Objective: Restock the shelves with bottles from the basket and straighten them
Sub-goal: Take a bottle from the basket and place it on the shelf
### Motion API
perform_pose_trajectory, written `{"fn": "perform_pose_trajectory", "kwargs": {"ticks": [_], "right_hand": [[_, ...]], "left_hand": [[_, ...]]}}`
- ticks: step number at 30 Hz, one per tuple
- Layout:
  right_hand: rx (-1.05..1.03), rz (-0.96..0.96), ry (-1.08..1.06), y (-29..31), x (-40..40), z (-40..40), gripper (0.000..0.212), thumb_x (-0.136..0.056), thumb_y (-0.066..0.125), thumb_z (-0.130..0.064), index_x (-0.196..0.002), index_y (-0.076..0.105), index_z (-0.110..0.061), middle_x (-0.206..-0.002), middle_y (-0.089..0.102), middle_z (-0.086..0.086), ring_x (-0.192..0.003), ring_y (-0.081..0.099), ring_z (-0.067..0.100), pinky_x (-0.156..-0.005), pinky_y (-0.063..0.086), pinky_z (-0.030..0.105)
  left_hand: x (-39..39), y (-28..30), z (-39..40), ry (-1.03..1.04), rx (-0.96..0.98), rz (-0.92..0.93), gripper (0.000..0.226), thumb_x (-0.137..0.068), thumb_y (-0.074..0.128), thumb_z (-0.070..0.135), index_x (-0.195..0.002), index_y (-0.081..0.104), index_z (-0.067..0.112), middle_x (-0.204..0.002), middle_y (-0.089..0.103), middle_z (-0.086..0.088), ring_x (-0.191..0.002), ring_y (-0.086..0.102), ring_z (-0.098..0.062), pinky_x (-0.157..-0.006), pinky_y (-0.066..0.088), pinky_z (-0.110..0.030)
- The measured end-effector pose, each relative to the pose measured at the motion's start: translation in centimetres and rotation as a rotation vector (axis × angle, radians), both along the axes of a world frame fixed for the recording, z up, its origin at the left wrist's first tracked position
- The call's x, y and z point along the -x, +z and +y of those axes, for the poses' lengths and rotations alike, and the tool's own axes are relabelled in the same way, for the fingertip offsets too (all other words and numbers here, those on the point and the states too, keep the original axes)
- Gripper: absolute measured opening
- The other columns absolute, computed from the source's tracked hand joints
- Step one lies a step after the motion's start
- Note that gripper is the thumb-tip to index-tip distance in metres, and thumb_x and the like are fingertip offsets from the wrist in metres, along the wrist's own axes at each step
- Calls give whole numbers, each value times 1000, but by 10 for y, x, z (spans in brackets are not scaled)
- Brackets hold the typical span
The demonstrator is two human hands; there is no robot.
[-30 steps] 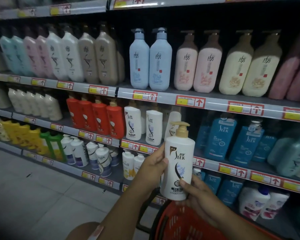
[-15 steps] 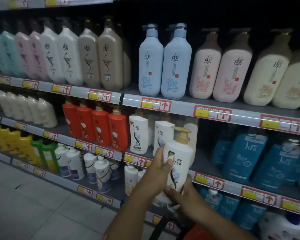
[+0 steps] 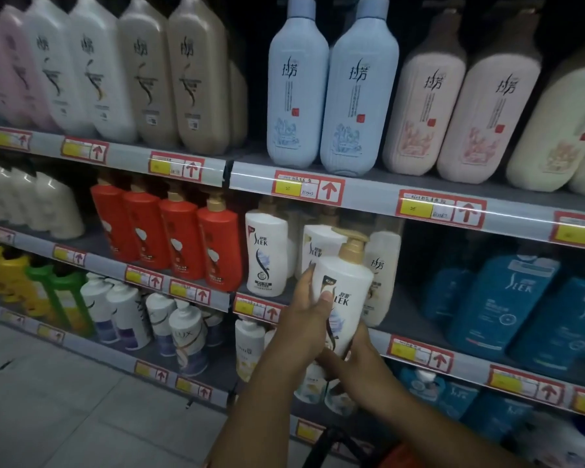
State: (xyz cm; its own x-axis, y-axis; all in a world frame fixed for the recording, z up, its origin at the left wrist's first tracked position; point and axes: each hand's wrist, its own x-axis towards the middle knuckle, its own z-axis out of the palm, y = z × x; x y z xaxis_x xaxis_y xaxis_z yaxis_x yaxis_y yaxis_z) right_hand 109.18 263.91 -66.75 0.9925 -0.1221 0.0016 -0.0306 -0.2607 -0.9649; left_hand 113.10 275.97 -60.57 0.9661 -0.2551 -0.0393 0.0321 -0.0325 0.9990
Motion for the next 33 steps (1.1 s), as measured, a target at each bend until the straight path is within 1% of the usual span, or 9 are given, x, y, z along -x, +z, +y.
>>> {"fn": "perform_pose_trajectory", "kwargs": {"ticks": [4,8,11,16,19,22,25,28,33], "right_hand": [[43,1,-22,5,2,-16,63,-91,73,-29,-135,28,-36,-115,64,-13,-83,69,-6,-60,51,13],[86,-3,-50,10,3,-33,64,-90,74,-32,-135,29,-39,-117,64,-12,-94,69,8,-59,56,21],[104,-12,-63,14,3,-47,62,-89,75,-36,-131,30,-44,-117,63,-16,-96,70,9,-59,58,26],[100,-17,-69,14,1,-70,56,-84,80,-39,-118,37,-53,-116,66,-17,-100,70,6,-70,63,43],[119,-46,-66,16,0,-79,56,-85,81,-32,-119,40,-49,-118,66,-17,-104,68,1,-83,62,42],[163,-66,-47,18,-5,-86,61,-84,81,-27,-126,39,-40,-122,65,-15,-108,65,-3,-90,59,32],[205,-73,-27,21,-10,-91,67,-84,81,-26,-135,38,-31,-122,63,-19,-109,62,-7,-90,56,24],[269,-76,-15,25,-14,-96,68,-83,80,-33,-134,36,-32,-123,60,-21,-108,59,-13,-85,52,15],[402,-62,-38,27,-21,-108,68,-79,77,-54,-130,35,-40,-119,60,-24,-105,62,-2,-86,57,32]], "left_hand": [[3,6,-16,-12,5,2,52,-107,45,32,-152,27,49,-137,55,10,-105,57,-2,-95,53,-36],[6,11,-29,-10,45,9,50,-107,44,33,-149,28,53,-137,56,10,-111,59,-7,-99,52,-39],[8,14,-41,-26,69,13,48,-106,45,35,-147,31,54,-137,58,9,-116,60,-10,-102,52,-45],[9,15,-56,-41,94,11,46,-106,45,33,-146,32,53,-136,58,9,-115,60,-10,-98,54,-39],[8,15,-62,-41,86,11,49,-107,44,33,-150,29,51,-139,55,8,-115,59,-11,-94,53,-34],[5,16,-67,-40,81,1,51,-107,43,34,-151,25,50,-140,52,9,-114,57,-11,-89,52,-30],[4,16,-72,-24,69,-22,51,-107,42,36,-150,22,53,-144,47,11,-117,56,-12,-96,55,-38],[1,14,-77,-12,75,-24,51,-106,43,37,-149,22,56,-148,45,11,-122,56,-14,-100,54,-47],[-7,11,-82,-8,126,-2,52,-106,44,34,-151,23,54,-143,50,11,-119,58,-13,-95,54,-34]]}}
